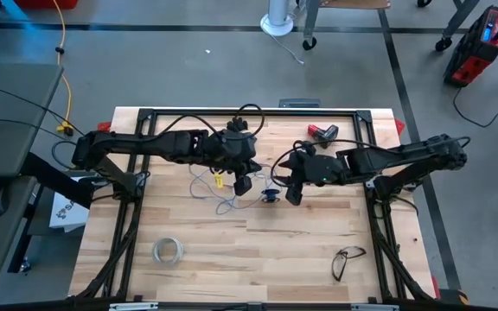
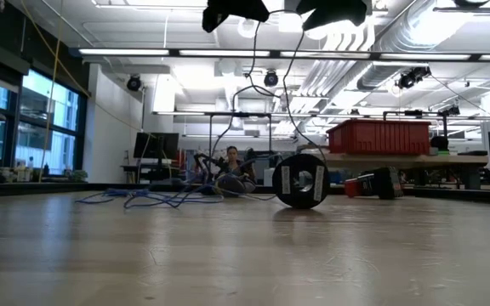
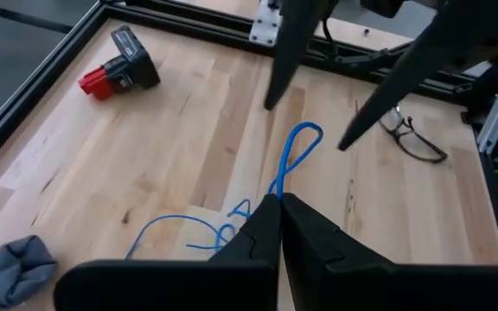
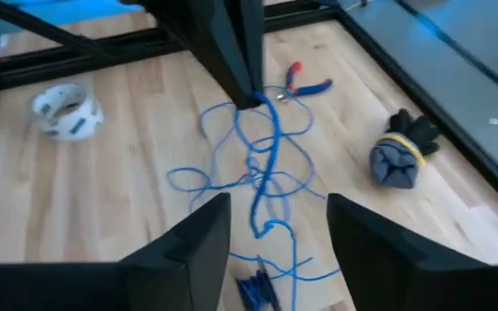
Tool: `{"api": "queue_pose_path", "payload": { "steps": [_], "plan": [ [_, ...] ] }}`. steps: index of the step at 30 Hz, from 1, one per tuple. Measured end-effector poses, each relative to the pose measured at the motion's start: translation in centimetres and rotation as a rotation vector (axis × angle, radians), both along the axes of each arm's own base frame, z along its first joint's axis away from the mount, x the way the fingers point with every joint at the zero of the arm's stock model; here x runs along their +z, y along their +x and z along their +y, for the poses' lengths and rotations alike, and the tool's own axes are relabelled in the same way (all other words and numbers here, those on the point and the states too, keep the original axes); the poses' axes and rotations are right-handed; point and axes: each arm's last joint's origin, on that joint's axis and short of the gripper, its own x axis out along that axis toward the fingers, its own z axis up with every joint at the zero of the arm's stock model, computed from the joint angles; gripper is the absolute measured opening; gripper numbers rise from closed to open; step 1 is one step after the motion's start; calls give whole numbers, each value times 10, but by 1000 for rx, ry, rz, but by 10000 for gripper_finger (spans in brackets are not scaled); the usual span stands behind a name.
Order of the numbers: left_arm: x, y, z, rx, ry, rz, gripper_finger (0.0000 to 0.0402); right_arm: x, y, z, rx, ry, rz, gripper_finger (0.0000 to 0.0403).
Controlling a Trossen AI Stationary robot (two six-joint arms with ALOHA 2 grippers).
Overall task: Coil cords
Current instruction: Uncoil the blue wire from the black spool
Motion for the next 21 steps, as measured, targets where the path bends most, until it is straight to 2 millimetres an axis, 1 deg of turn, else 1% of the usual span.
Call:
{"api": "queue_pose_path", "payload": {
  "steps": [3, 6, 10, 12, 21],
  "plan": [
    [0, 0, 0, 0, 1, 2, 0, 1, 1, -1, -13, -3, -8, 188],
    [0, 0, 0, -4, 8, 1, 0, 0, 1, -2, 2, 35, -11, 188],
    [0, 0, 0, -4, 10, -5, 0, 0, 1, -3, -11, 52, -13, 172],
    [1, 1, 0, -5, 11, -9, 0, 0, 1, -3, -18, 47, -14, 150],
    [4, 3, 0, -3, 13, -45, 0, -2, 5, -5, -11, 70, -8, 16]
  ]
}}
